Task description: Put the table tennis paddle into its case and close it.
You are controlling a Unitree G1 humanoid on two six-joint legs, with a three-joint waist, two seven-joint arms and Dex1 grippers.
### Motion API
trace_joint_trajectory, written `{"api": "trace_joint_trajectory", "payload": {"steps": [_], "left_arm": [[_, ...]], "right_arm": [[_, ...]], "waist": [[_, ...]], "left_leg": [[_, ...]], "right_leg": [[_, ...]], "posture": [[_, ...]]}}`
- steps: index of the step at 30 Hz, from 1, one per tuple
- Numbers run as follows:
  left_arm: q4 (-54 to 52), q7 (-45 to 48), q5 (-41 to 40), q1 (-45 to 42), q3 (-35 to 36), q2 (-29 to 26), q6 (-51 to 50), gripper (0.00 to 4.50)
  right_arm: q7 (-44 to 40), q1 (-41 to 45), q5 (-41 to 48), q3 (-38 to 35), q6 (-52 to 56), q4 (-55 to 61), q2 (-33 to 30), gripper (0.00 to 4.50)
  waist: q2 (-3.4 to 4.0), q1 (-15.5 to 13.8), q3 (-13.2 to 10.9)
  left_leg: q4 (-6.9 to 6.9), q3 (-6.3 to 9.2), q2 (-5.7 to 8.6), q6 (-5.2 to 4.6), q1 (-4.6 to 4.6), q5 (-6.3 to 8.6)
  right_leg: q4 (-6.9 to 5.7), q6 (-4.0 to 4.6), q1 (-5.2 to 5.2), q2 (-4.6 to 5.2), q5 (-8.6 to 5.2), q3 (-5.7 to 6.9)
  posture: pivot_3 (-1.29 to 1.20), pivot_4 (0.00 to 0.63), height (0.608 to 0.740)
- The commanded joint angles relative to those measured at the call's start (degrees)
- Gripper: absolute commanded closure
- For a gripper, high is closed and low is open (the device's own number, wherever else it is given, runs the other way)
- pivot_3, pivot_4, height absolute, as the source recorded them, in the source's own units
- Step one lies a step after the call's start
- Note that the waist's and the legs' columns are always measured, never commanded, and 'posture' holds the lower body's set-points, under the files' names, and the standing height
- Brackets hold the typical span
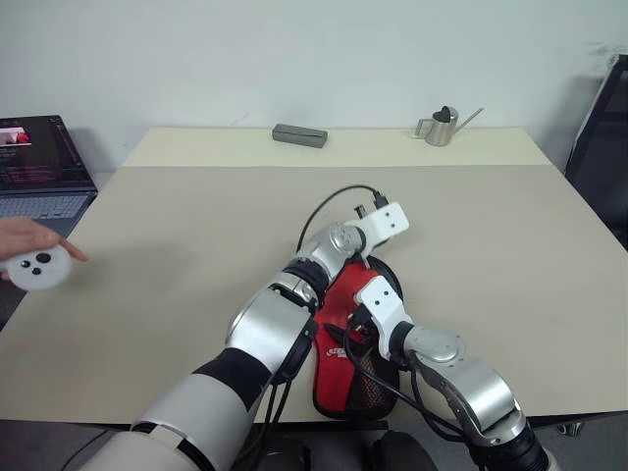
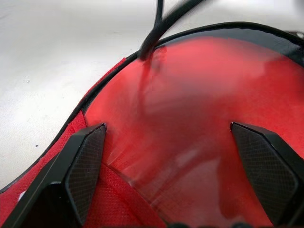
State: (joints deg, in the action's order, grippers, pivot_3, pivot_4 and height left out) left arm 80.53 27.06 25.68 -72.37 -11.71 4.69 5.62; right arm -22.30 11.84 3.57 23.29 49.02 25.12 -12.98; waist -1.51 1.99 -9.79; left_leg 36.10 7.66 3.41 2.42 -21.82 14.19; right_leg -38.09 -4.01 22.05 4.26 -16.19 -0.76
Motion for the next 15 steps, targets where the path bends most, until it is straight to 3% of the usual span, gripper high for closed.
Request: {"api": "trace_joint_trajectory", "payload": {"steps": [1,10,15], "left_arm": [[-1.28,2.67,0.27,0.21,-0.90,0.40,0.93,3.18],[-1.54,4.20,-1.46,0.83,0.81,0.03,0.35,0.02],[-2.04,5.89,-6.05,-1.00,5.77,-1.41,-0.54,0.02]], "right_arm": [[-0.16,-1.71,-0.22,2.87,3.10,-5.86,-0.37,0.00],[-1.09,-0.46,-0.27,2.35,1.61,-8.03,-0.62,0.00],[-2.13,1.59,-0.61,2.24,-0.76,-11.39,-0.43,0.00]], "waist": [[0.02,0.03,0.04],[0.26,0.02,0.90],[0.28,0.01,0.91]], "left_leg": [[0.00,0.01,0.00,0.00,0.01,0.00],[0.00,0.03,-0.01,-0.02,0.15,0.01],[0.00,0.04,-0.01,-0.03,0.30,0.01]], "right_leg": [[-0.03,-0.03,0.00,-0.01,-0.02,0.01],[-0.01,-0.18,-0.17,-0.04,-0.11,0.04],[0.00,-0.19,-0.32,-0.04,-0.11,0.04]], "posture": [[0.00,0.150,0.740],[0.00,0.150,0.740],[0.00,0.150,0.740]]}}
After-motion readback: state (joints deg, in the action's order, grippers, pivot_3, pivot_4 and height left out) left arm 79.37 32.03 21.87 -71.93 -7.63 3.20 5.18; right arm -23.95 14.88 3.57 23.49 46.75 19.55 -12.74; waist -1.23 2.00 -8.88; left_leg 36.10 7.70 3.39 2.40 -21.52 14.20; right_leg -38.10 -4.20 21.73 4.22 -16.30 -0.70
